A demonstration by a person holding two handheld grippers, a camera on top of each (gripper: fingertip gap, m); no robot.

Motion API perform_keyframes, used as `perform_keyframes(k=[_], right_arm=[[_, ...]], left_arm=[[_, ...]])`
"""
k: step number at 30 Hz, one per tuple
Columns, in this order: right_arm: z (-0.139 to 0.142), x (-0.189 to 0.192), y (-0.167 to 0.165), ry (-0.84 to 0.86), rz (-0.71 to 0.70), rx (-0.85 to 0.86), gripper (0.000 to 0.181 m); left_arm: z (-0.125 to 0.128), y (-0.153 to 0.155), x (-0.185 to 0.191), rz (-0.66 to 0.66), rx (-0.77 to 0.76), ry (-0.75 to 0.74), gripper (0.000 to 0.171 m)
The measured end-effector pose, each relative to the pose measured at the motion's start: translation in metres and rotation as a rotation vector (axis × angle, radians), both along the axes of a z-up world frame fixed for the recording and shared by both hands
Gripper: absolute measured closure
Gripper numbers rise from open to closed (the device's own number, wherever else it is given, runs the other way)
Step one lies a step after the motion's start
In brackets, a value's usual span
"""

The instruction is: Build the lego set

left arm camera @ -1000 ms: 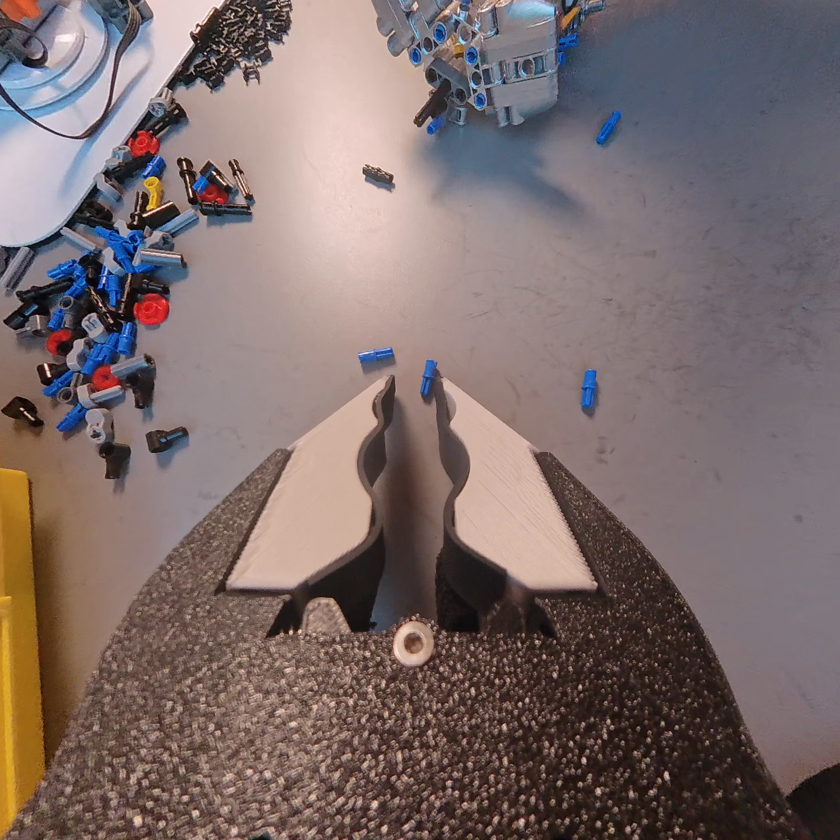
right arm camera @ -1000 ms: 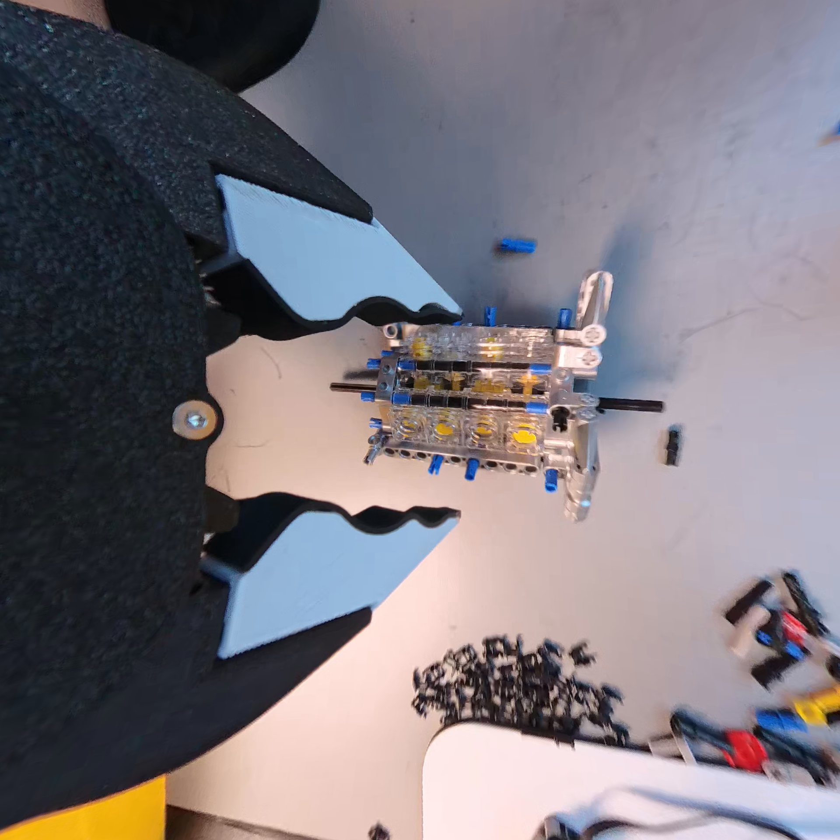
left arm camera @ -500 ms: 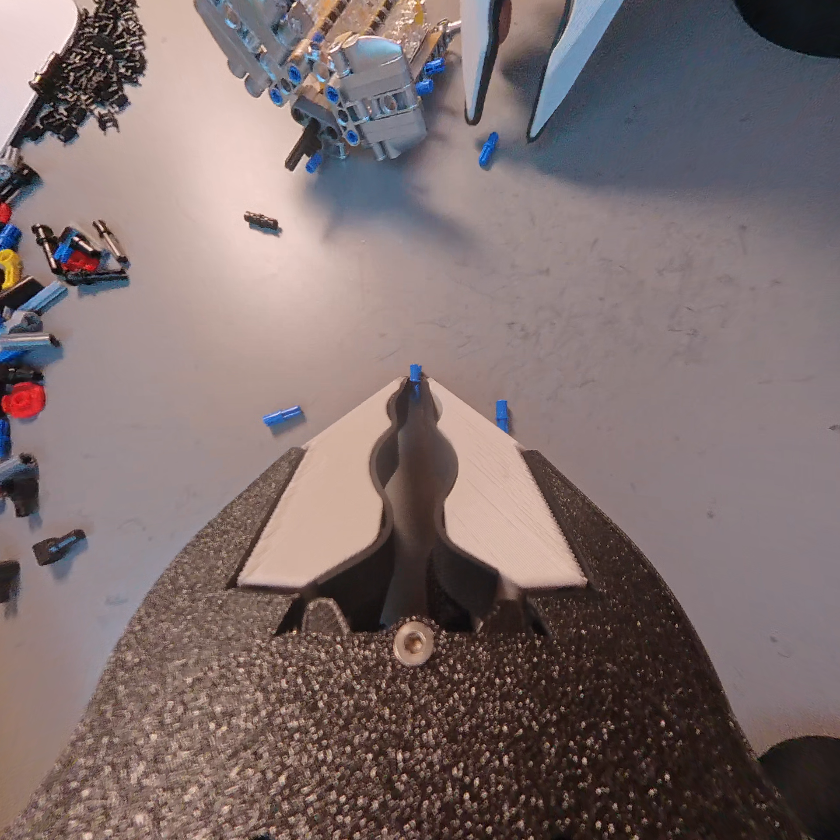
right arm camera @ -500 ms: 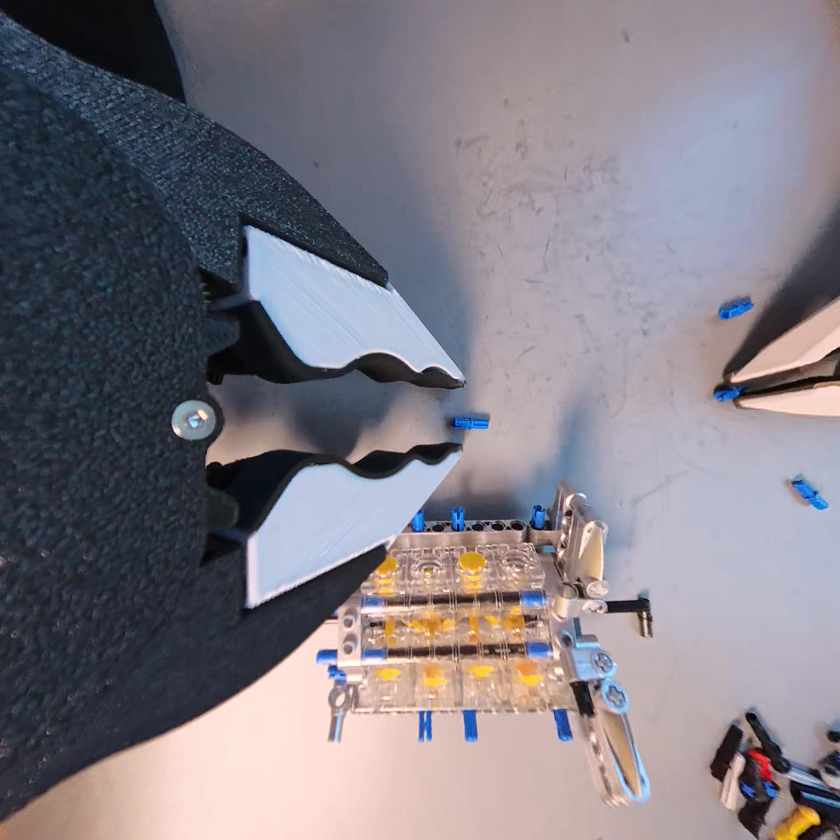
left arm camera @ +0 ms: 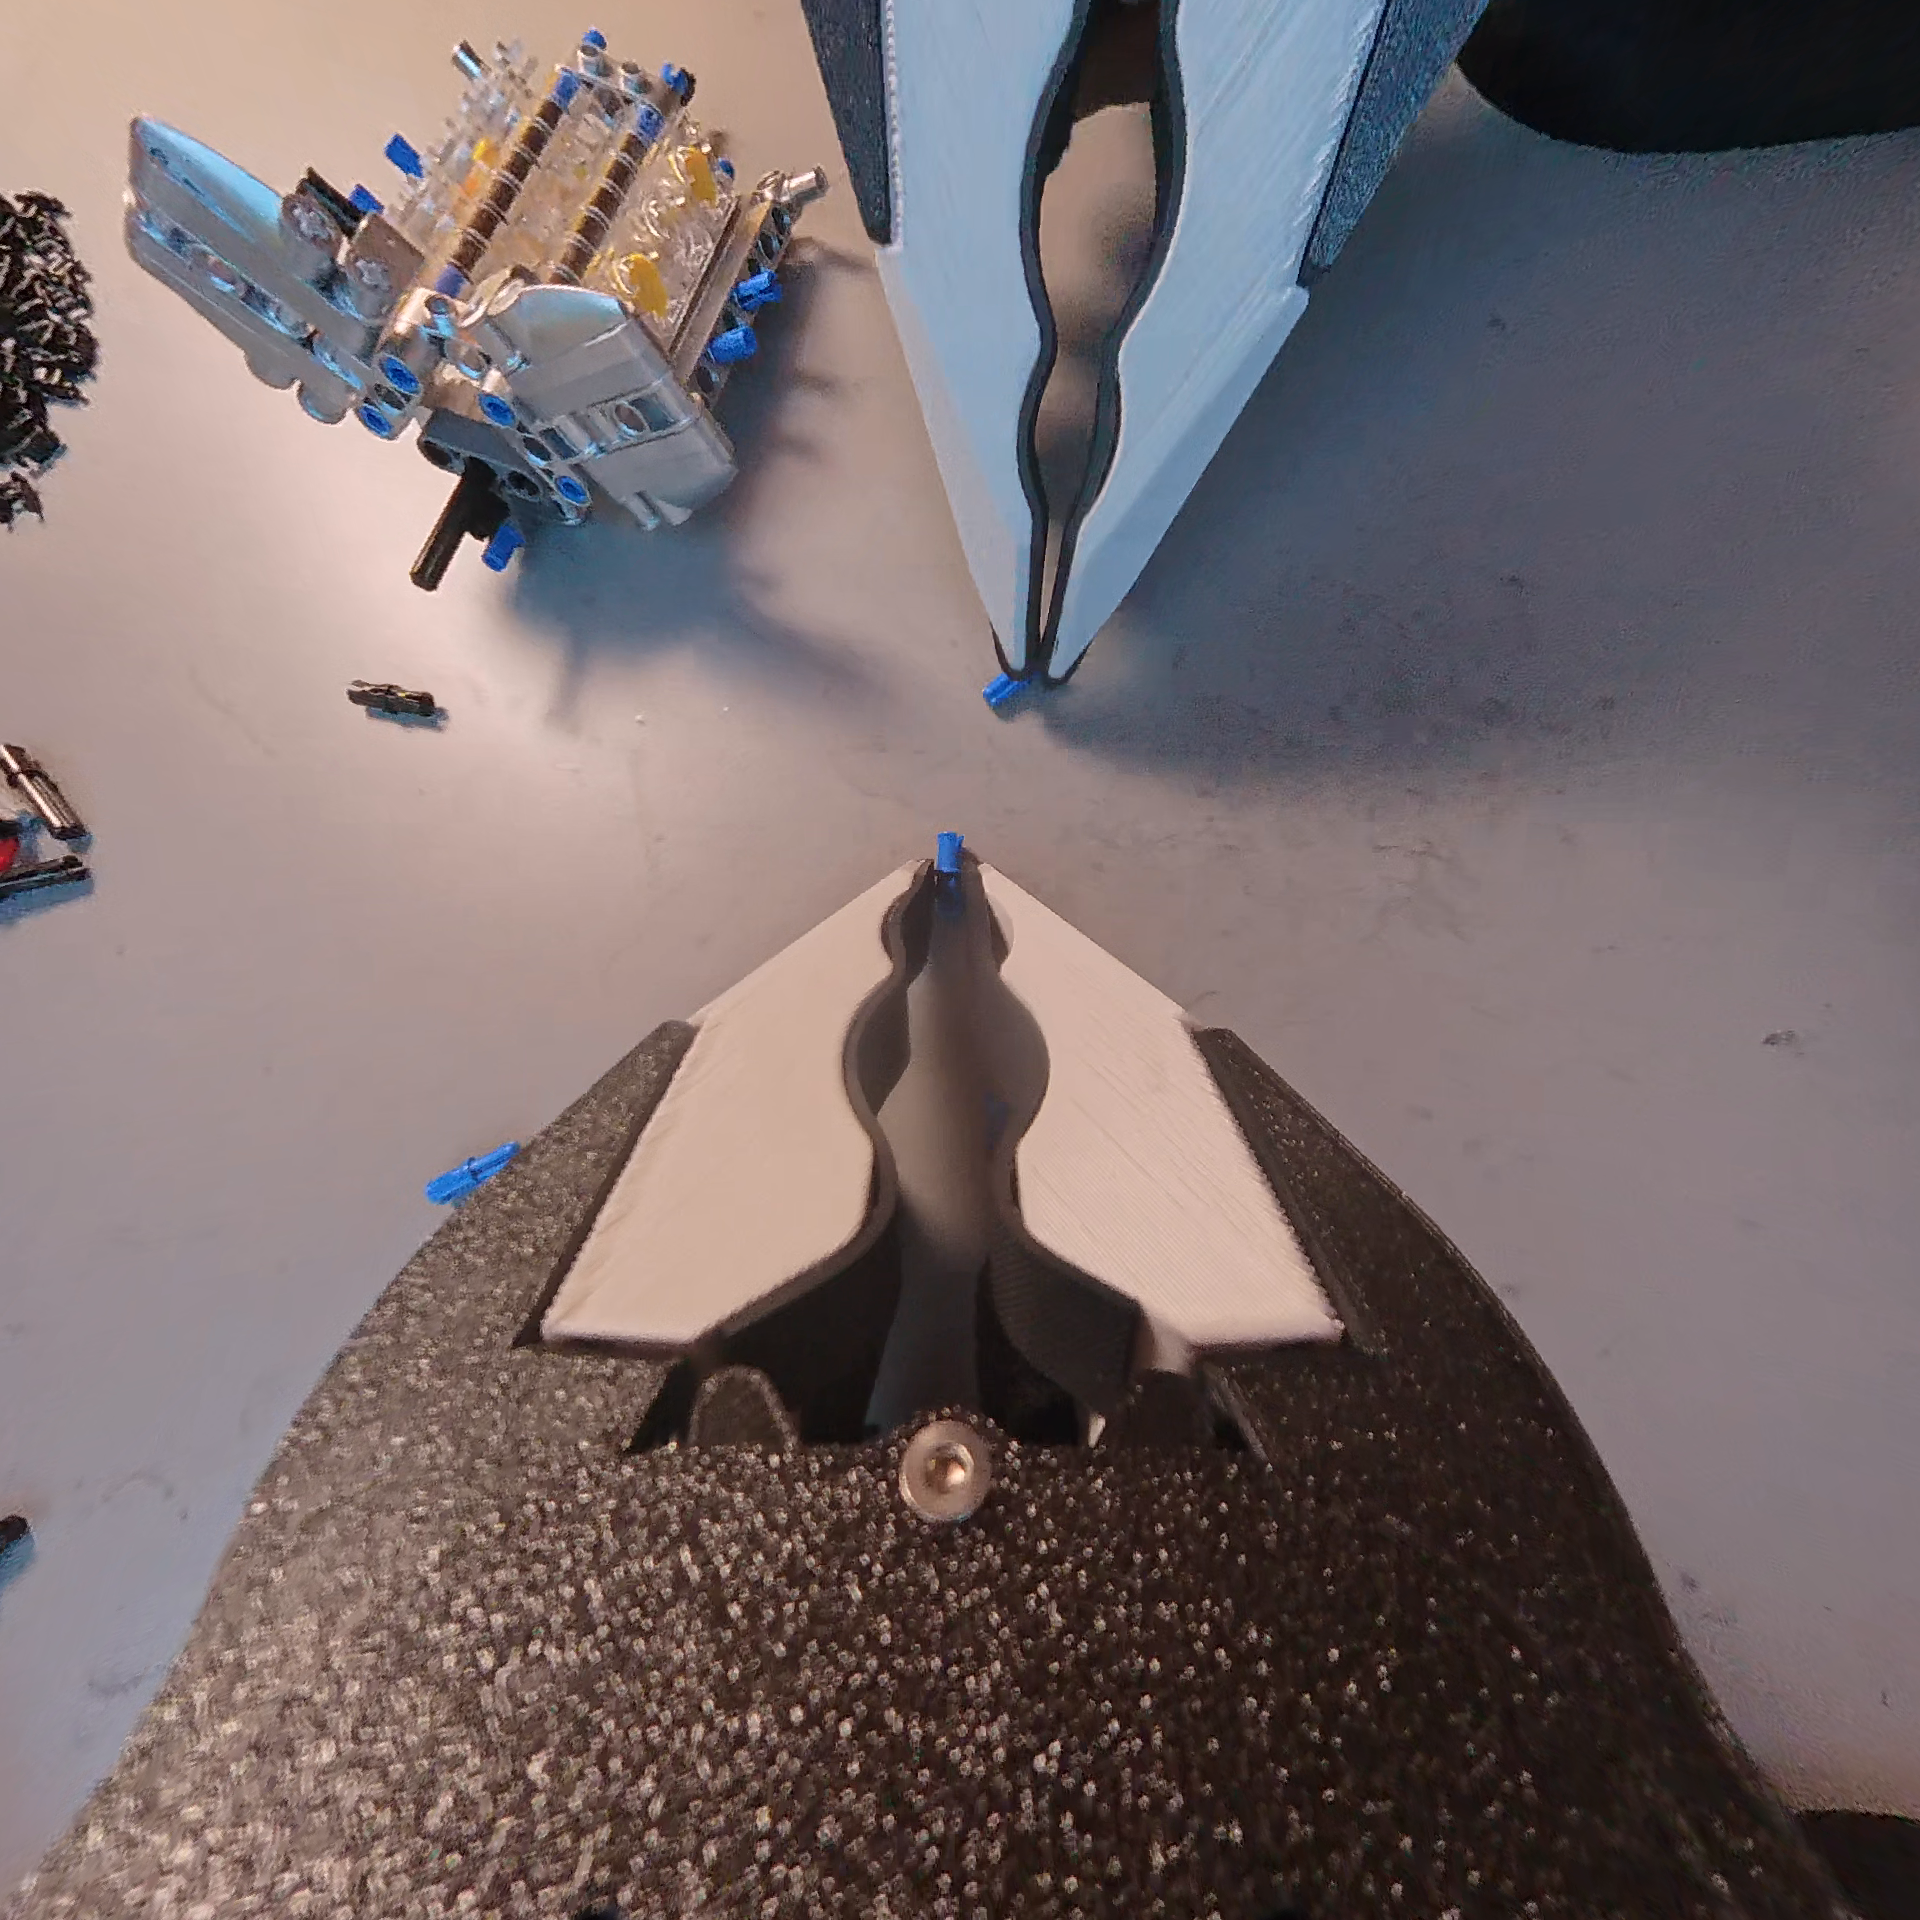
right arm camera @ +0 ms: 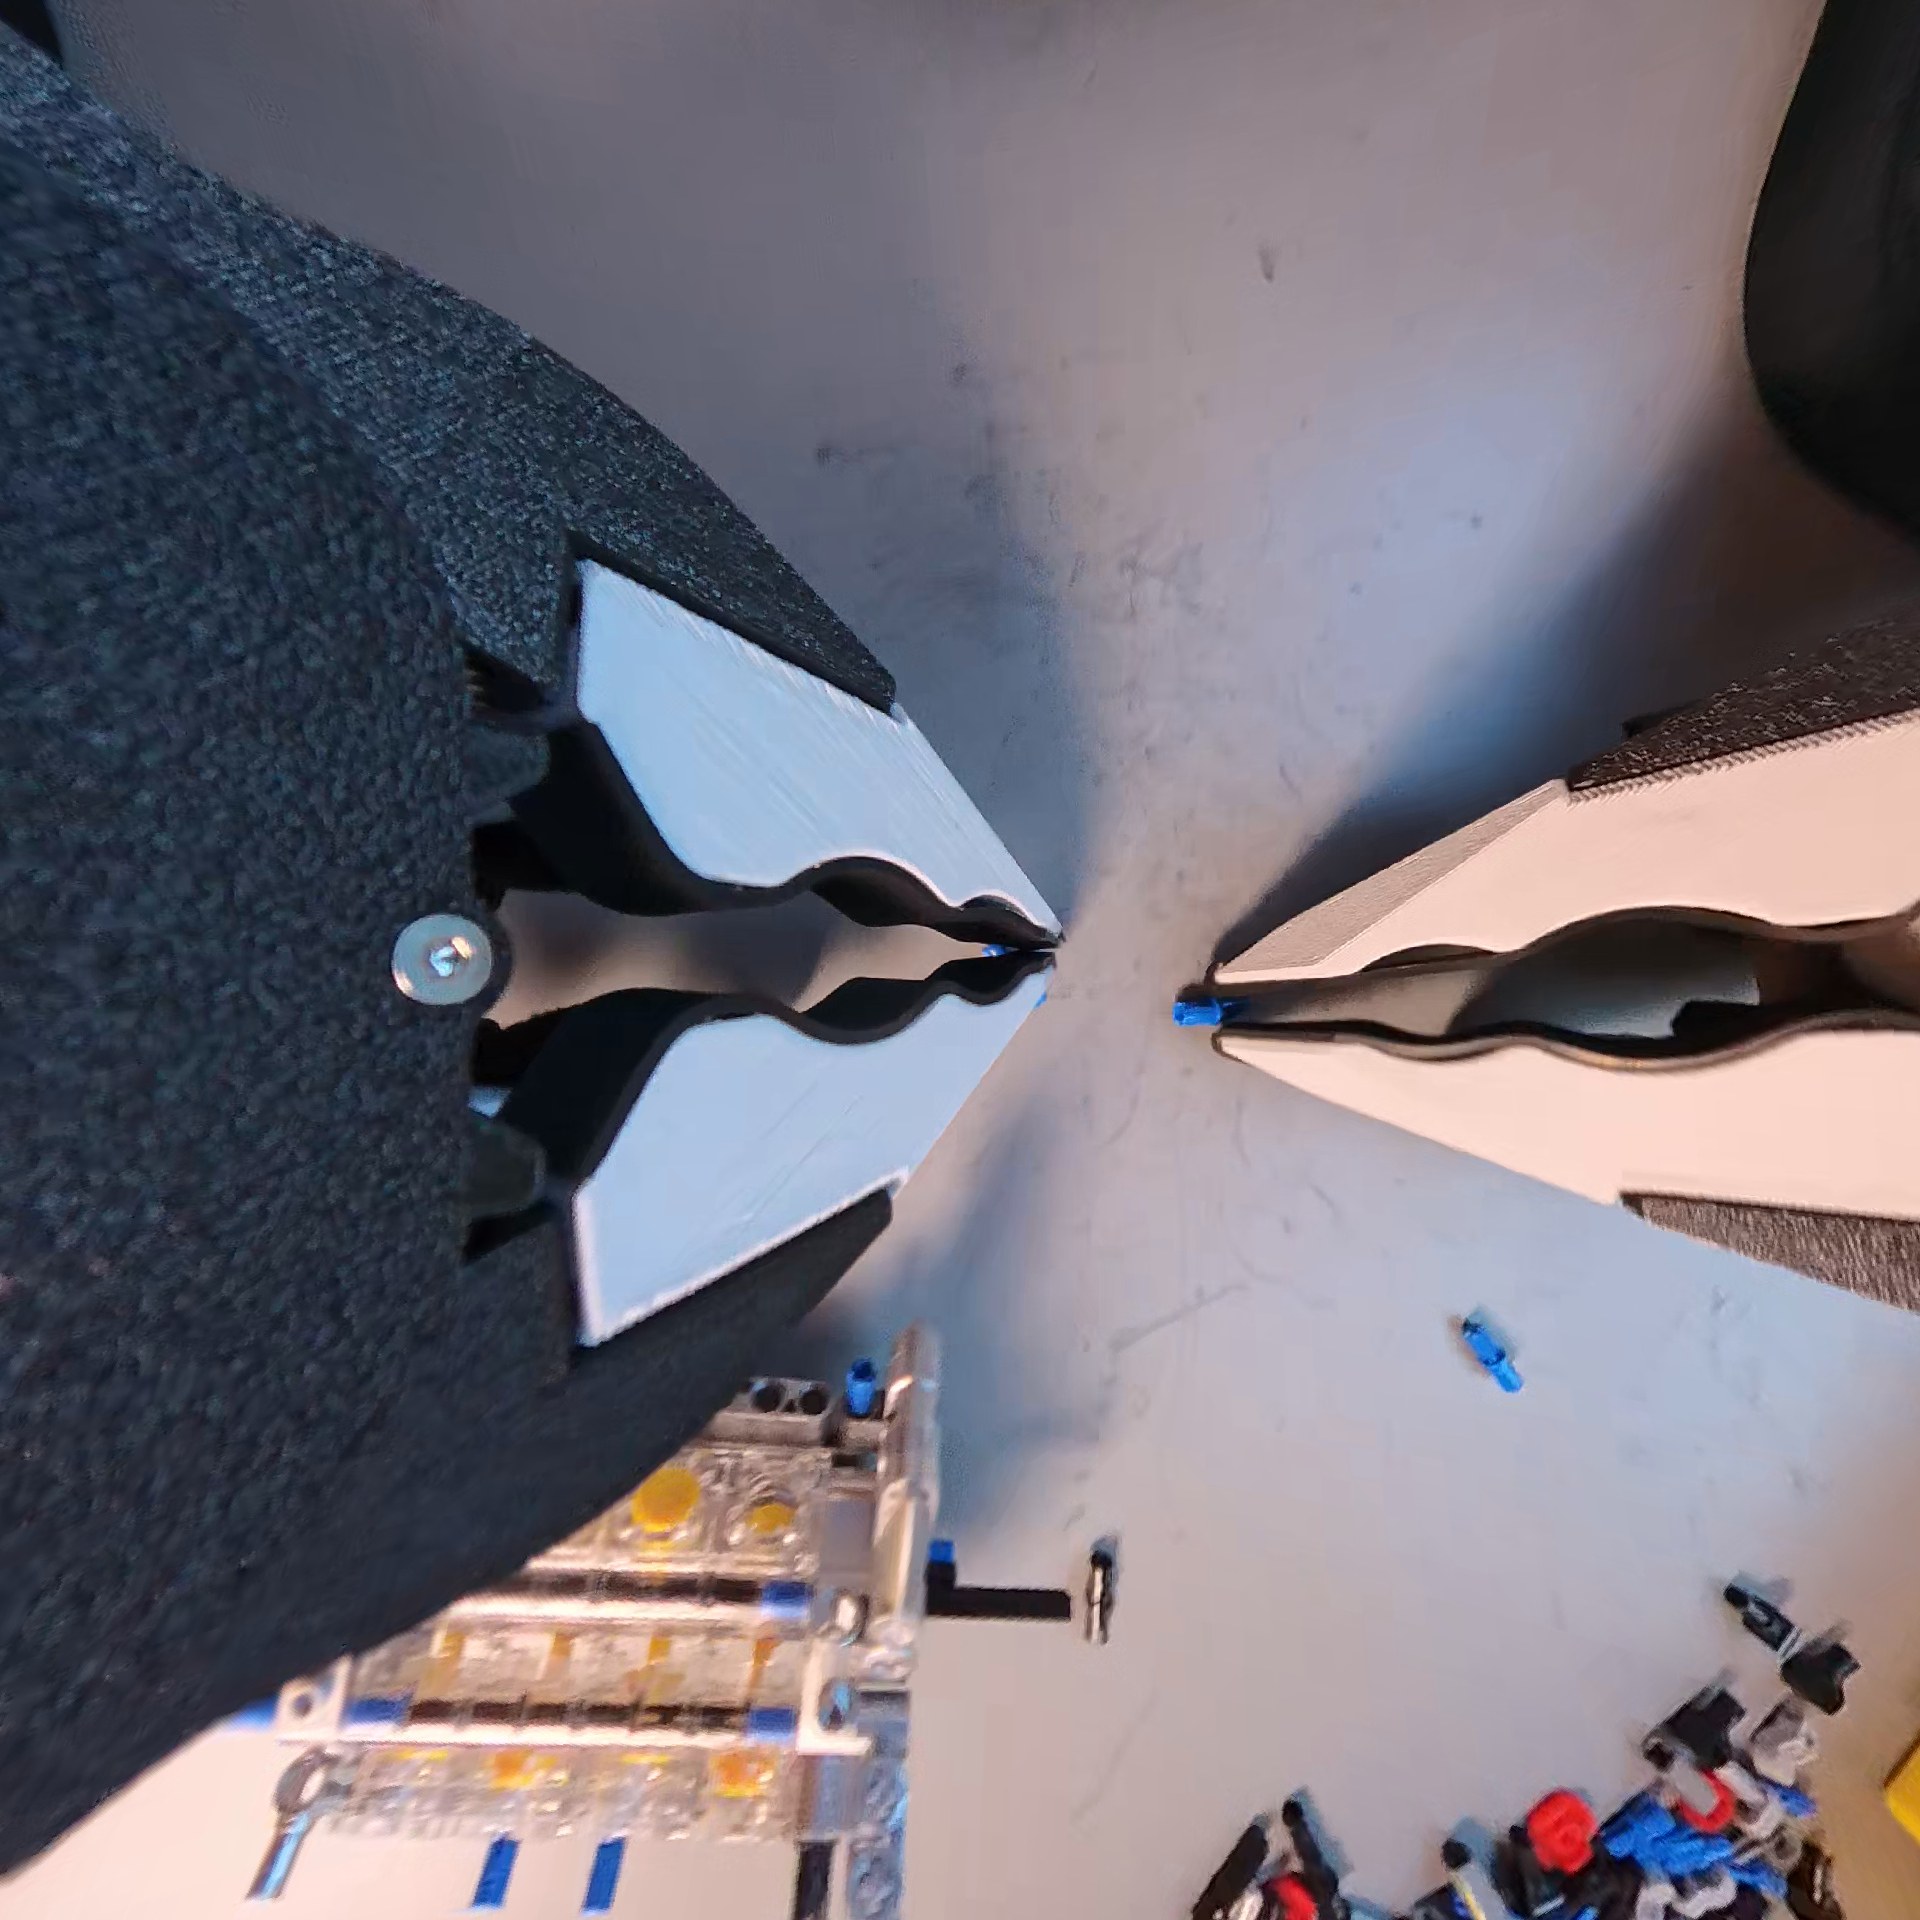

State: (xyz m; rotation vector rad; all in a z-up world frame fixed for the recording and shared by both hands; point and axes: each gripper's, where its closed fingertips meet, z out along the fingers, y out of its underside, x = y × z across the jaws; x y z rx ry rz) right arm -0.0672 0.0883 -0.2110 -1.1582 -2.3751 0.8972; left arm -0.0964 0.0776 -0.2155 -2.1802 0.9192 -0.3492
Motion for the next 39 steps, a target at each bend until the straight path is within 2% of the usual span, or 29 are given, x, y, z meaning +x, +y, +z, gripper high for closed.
perform_keyframes(k=[5, 10, 14, 18, 23, 29, 33, 39], right_arm=[[-0.001, -0.005, -0.005, 0.019, -0.001, 0.006, 0.181], [0.009, 0.000, -0.001, 0.043, -0.019, -0.005, 0.168], [0.011, 0.005, 0.005, 0.051, -0.048, -0.003, 0.162], [0.010, 0.010, 0.002, 0.054, -0.055, -0.029, 0.161], [0.008, 0.012, 0.002, 0.053, -0.059, -0.032, 0.161], [0.010, 0.012, 0.006, 0.079, -0.091, -0.059, 0.161], [0.012, 0.010, 0.009, 0.105, -0.112, -0.069, 0.161], [0.012, 0.008, 0.014, 0.119, -0.133, -0.068, 0.159]], left_arm=[[0.014, -0.003, -0.015, 0.039, 0.019, -0.071, 0.159], [0.012, 0.013, -0.083, 0.305, 0.082, 0.012, 0.153], [0.005, 0.013, -0.106, 0.390, 0.057, 0.022, 0.142], [0.002, 0.019, -0.103, 0.371, 0.060, 0.049, 0.141], [0.000, 0.024, -0.091, 0.302, 0.006, 0.016, 0.156], [-0.001, 0.010, -0.072, 0.224, -0.032, 0.008, 0.156], [0.003, -0.004, -0.041, 0.118, -0.039, -0.022, 0.156], [0.002, -0.007, -0.021, 0.054, -0.049, -0.025, 0.156]])
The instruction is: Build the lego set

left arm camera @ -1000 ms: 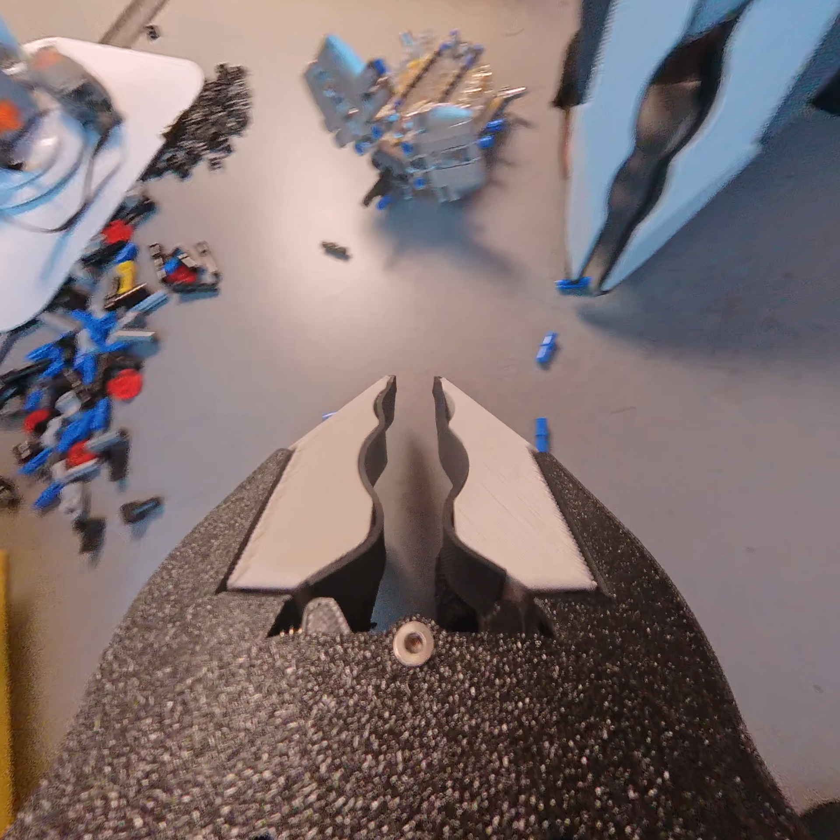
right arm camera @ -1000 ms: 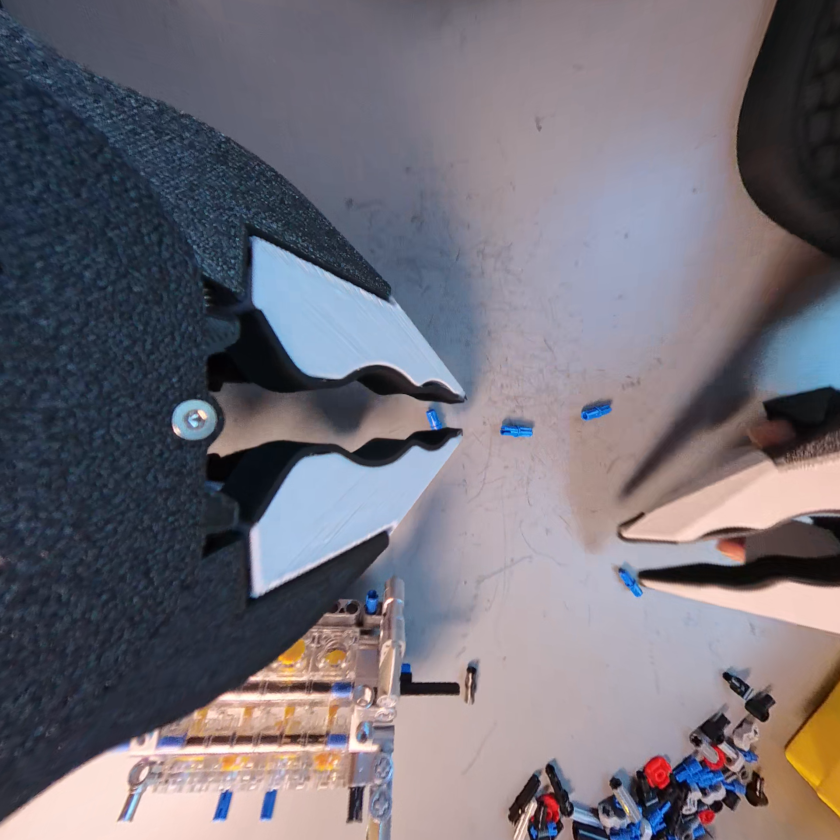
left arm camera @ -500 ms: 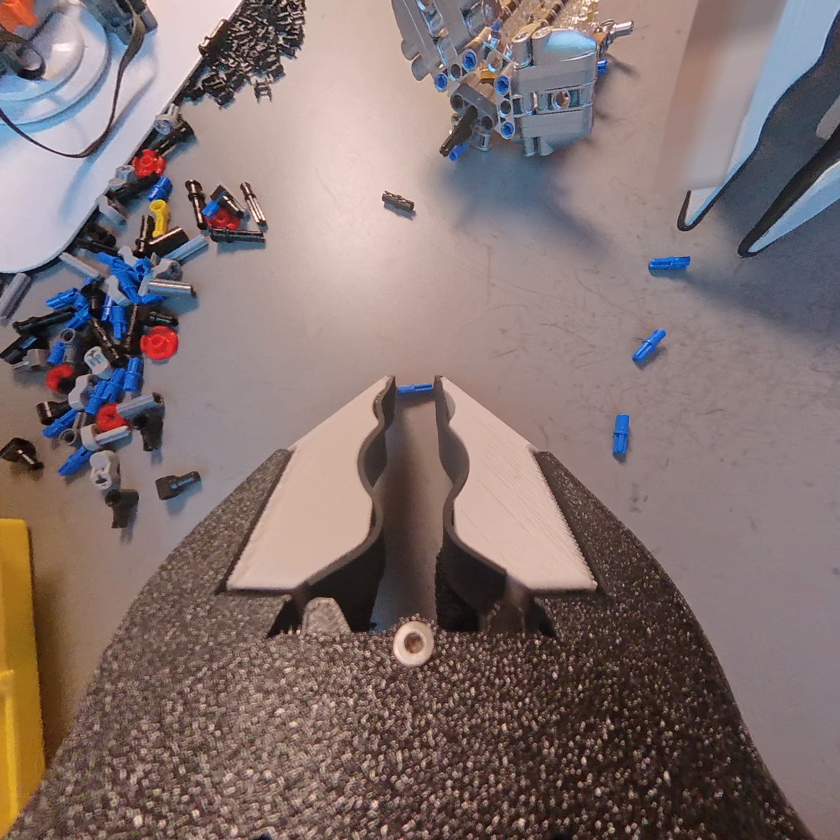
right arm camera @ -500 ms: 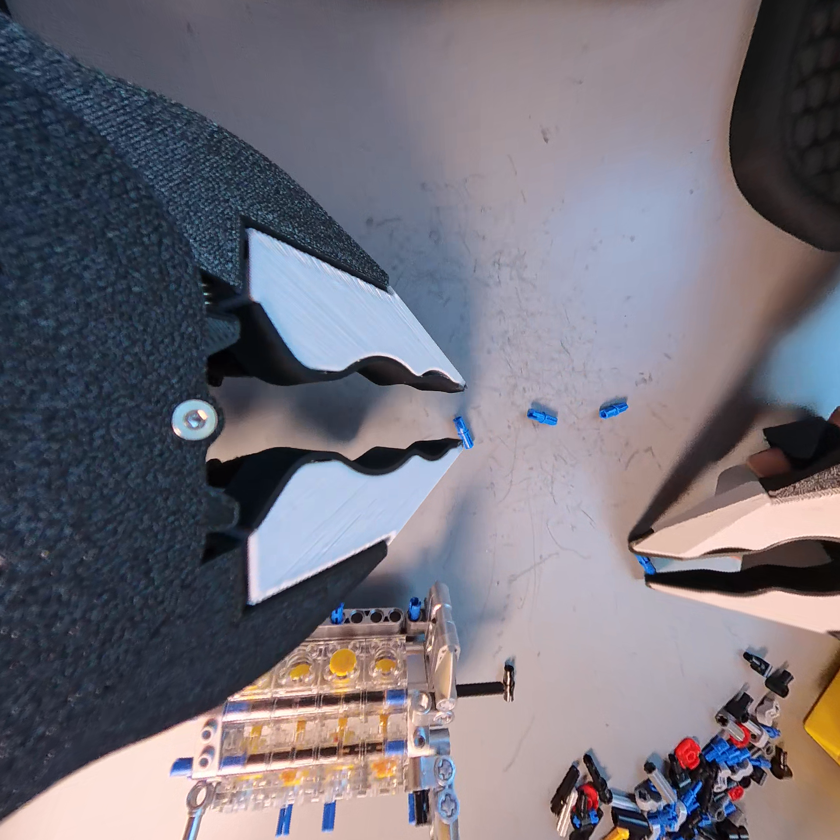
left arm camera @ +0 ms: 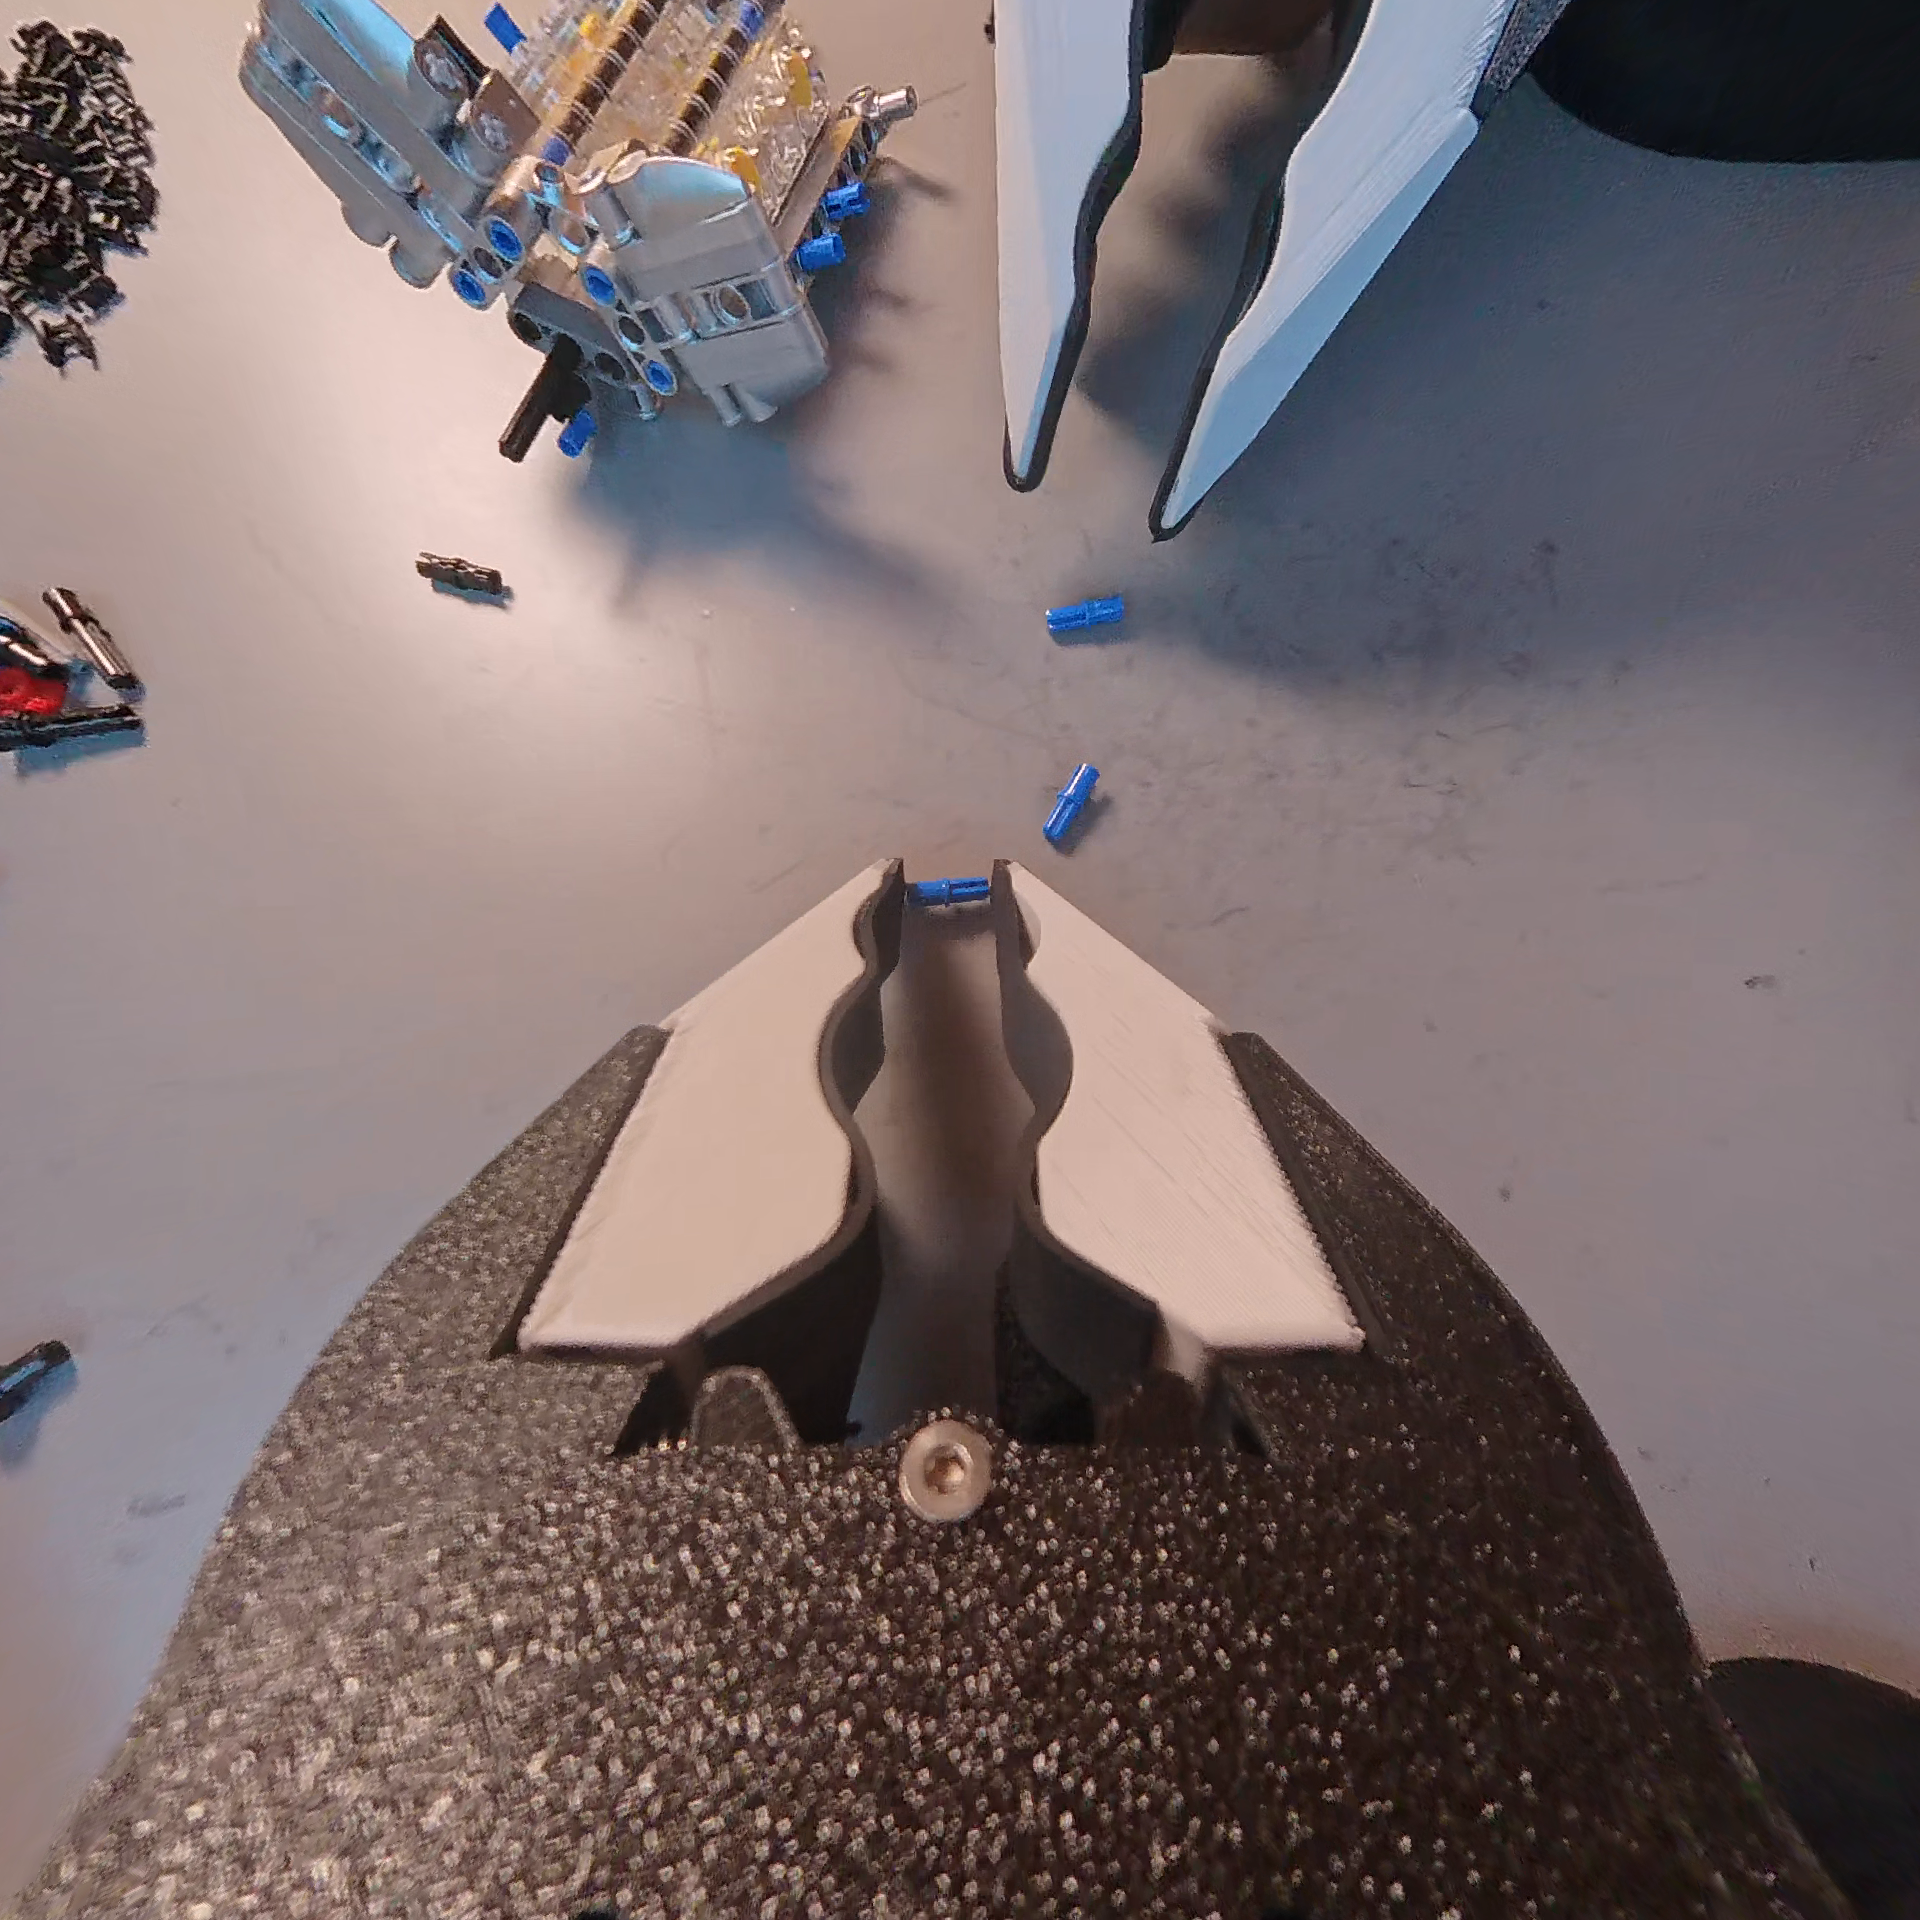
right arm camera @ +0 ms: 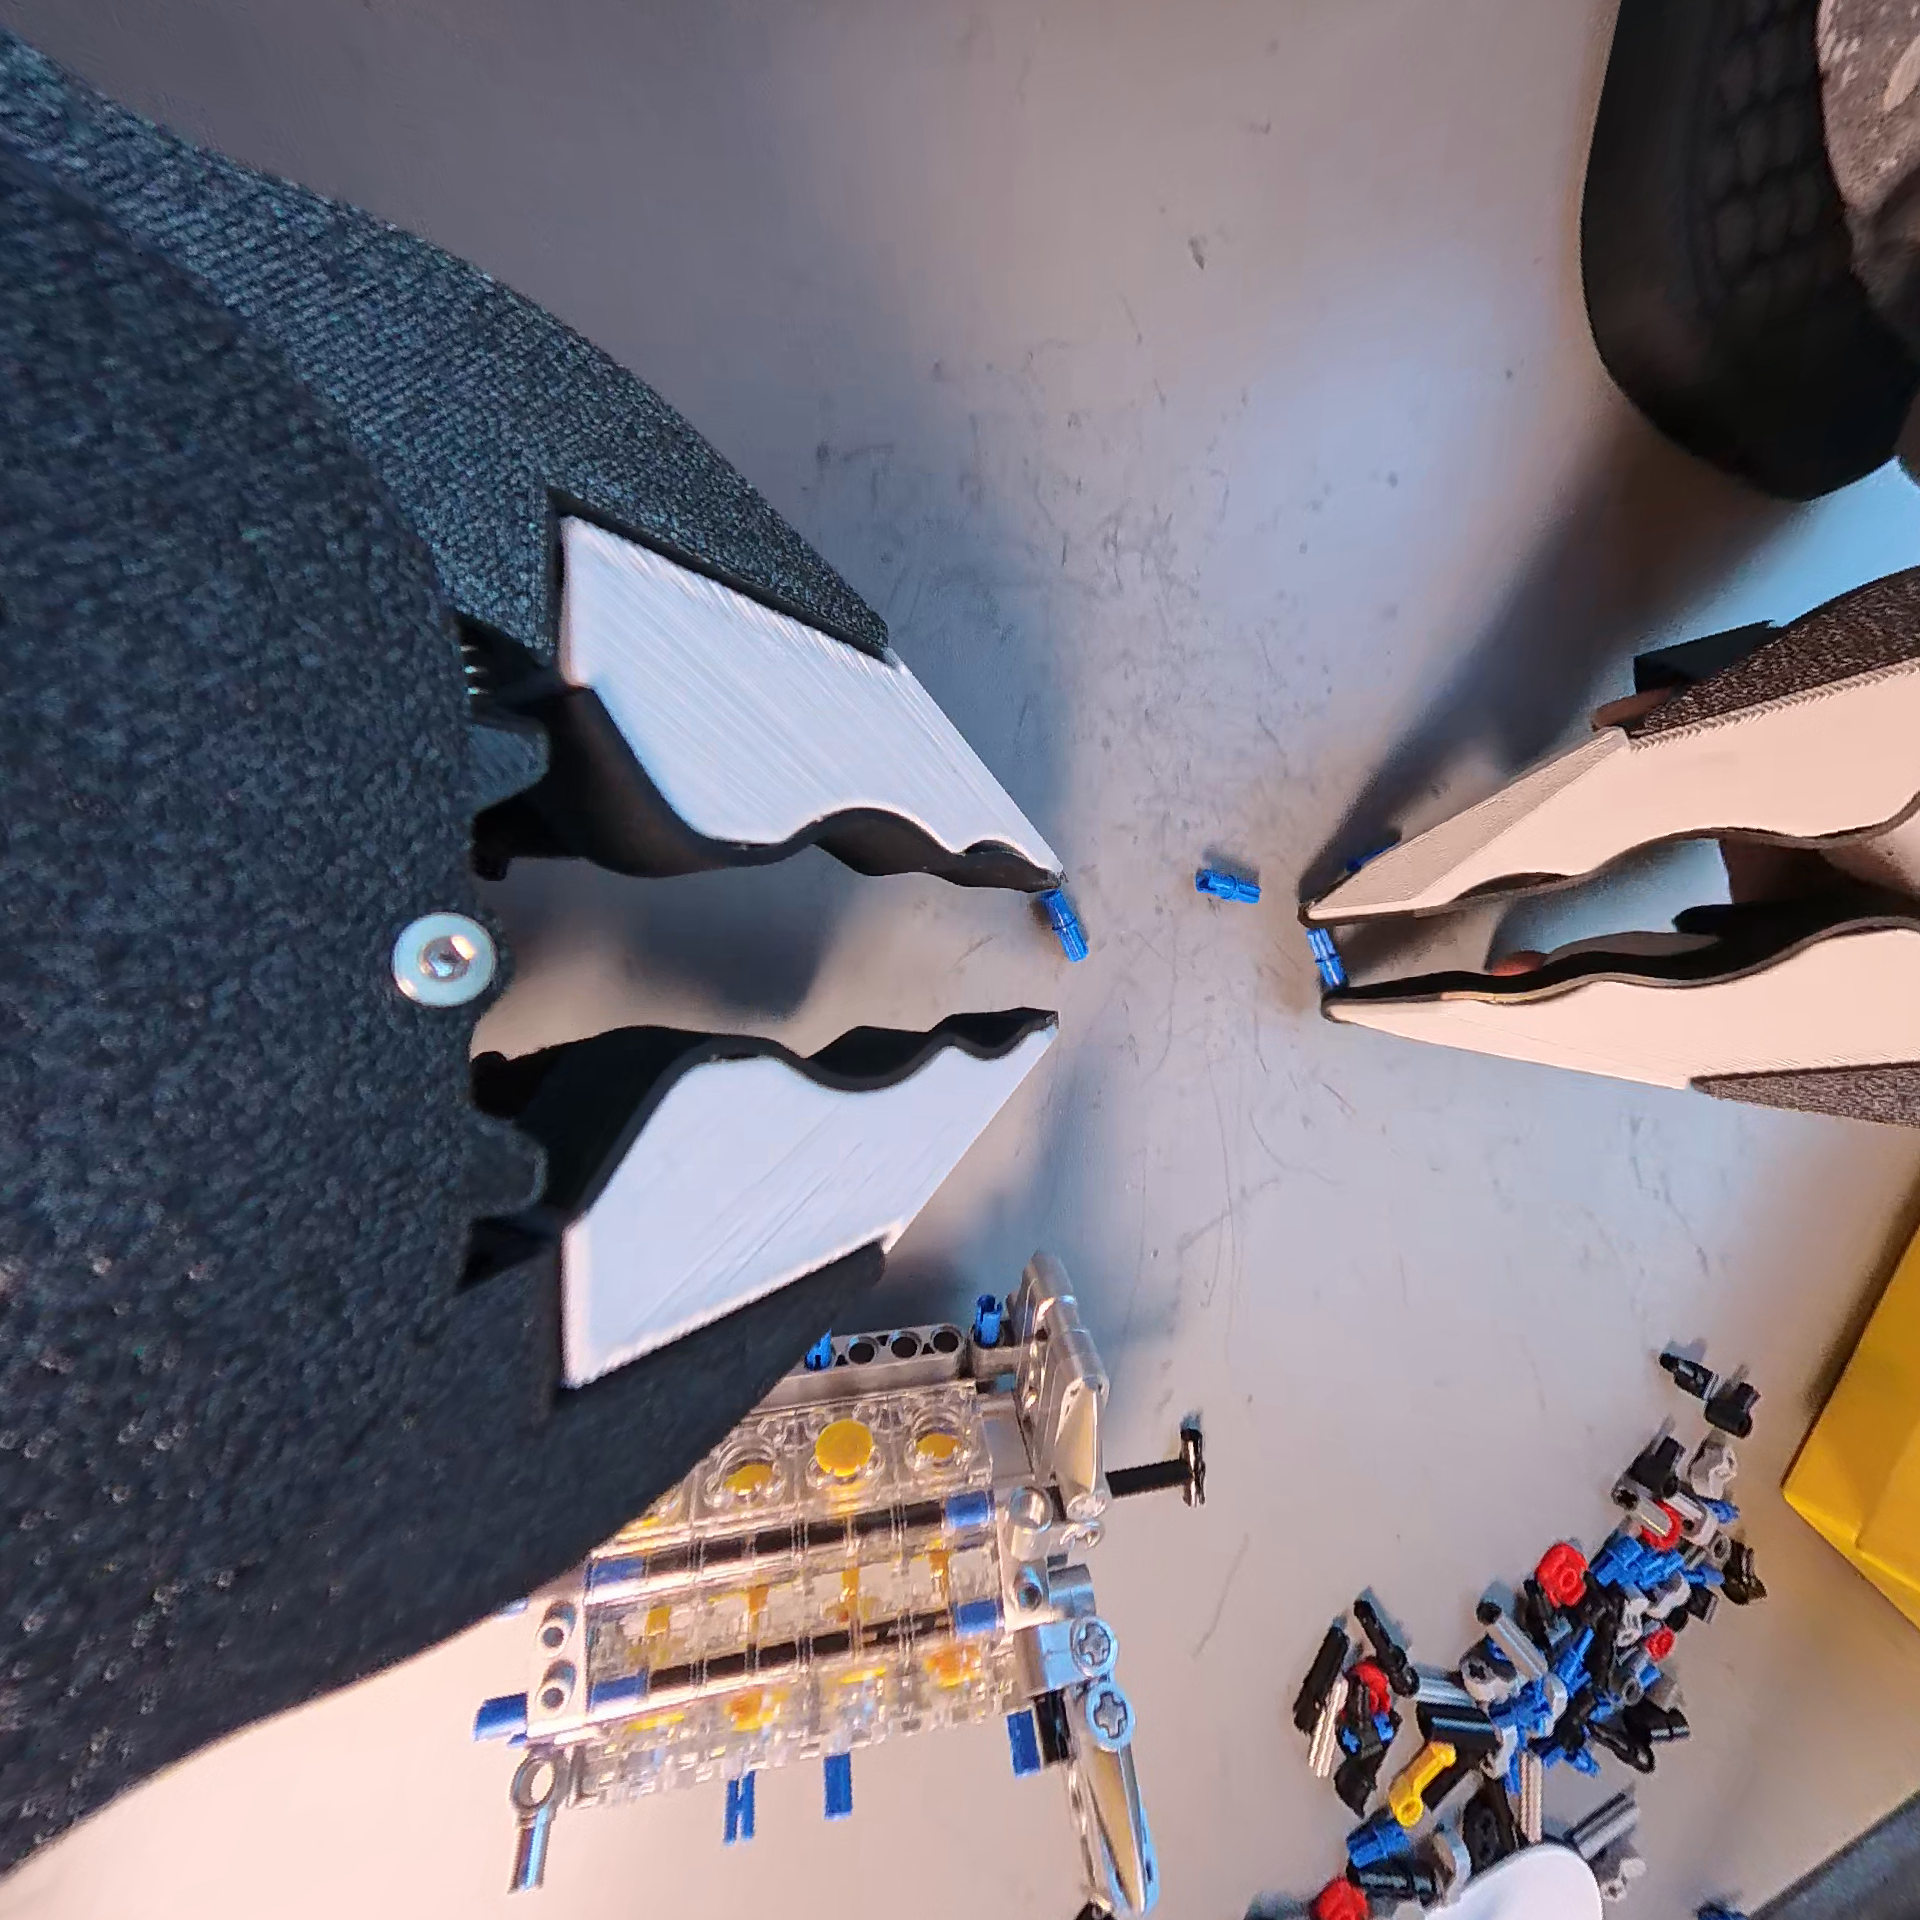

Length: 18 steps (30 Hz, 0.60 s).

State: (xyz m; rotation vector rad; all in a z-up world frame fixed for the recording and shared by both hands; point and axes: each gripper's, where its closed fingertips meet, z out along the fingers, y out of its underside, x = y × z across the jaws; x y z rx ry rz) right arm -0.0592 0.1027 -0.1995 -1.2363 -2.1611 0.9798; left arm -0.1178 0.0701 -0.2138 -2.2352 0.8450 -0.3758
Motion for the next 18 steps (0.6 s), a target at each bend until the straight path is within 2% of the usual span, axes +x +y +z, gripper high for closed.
perform_keyframes(k=[8, 15, 18], right_arm=[[0.002, -0.001, 0.000, 0.017, -0.001, -0.001, 0.157], [0.022, -0.010, 0.017, 0.145, -0.086, -0.008, 0.153], [0.034, -0.015, 0.029, 0.216, -0.142, -0.006, 0.146]], left_arm=[[0.010, 0.004, -0.002, 0.030, 0.051, -0.060, 0.150], [0.045, 0.035, -0.036, 0.251, 0.262, -0.139, 0.147], [0.049, 0.043, -0.054, 0.345, 0.315, -0.128, 0.147]])
